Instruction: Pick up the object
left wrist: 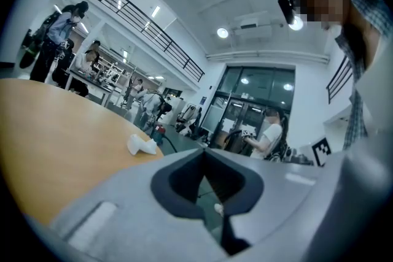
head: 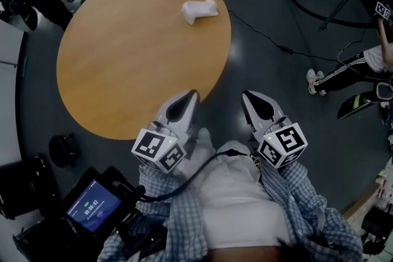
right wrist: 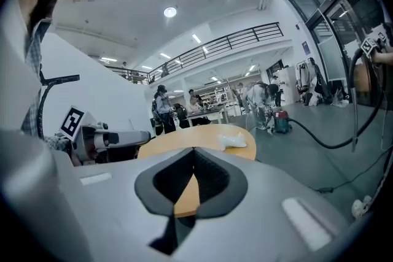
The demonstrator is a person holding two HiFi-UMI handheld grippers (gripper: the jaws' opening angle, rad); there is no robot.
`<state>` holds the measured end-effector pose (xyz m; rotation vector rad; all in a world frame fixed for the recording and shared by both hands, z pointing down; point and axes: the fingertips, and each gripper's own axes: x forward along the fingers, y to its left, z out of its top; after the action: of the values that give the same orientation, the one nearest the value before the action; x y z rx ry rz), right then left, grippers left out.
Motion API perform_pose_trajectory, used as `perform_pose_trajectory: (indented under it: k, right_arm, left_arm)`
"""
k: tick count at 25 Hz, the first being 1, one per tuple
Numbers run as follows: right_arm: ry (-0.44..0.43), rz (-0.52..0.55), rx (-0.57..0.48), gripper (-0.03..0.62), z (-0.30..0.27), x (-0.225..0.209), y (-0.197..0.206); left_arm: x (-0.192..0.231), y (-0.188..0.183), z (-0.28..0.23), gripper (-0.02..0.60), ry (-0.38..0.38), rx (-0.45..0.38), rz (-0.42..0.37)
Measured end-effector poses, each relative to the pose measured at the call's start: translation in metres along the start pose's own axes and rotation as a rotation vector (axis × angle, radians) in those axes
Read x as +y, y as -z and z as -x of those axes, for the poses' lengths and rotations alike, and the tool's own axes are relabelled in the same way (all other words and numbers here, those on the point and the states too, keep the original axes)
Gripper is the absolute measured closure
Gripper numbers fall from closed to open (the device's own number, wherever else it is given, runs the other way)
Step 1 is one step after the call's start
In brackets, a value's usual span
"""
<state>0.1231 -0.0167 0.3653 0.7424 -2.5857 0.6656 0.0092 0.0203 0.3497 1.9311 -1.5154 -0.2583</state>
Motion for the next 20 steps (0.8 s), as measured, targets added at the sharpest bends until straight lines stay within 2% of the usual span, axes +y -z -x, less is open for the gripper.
perform_pose_trajectory:
  k: [5, 10, 14, 17, 18, 20]
  right_arm:
    - [-0.019, 0.084, 0.026, 0.589, -0.003, -0.002, -0.006]
    - [-0.084, 0.100, 0.015, 0.589, -0.017, -0.003, -0.016]
    - [-0.169, 0.206, 0.050, 0.589, -0.042, -0.005, -0.021]
    - [-0.213, 0.225, 0.061, 0.589, -0.048, -0.004, -0.022]
    - [-0.195, 0.216, 0.043, 0.589, -0.042, -0.002, -0.024]
    - [-0.093, 0.204, -0.027, 0.588, -0.022, 0.000, -0.027]
  left_arm:
    - [0.001, -0.006, -0.007, 0.578, -0.013, -0.023, 0.023]
    - [0.004, -0.004, -0.012, 0.579, -0.023, -0.029, 0.040]
    - [0.013, -0.003, -0.016, 0.579, -0.084, -0.030, 0.056]
    - [0.018, 0.001, -0.010, 0.580, -0.145, -0.068, 0.062]
    - [0.015, 0.004, -0.007, 0.578, -0.134, -0.070, 0.055]
    - [0.005, 0.012, -0.006, 0.578, -0.033, -0.049, 0.030]
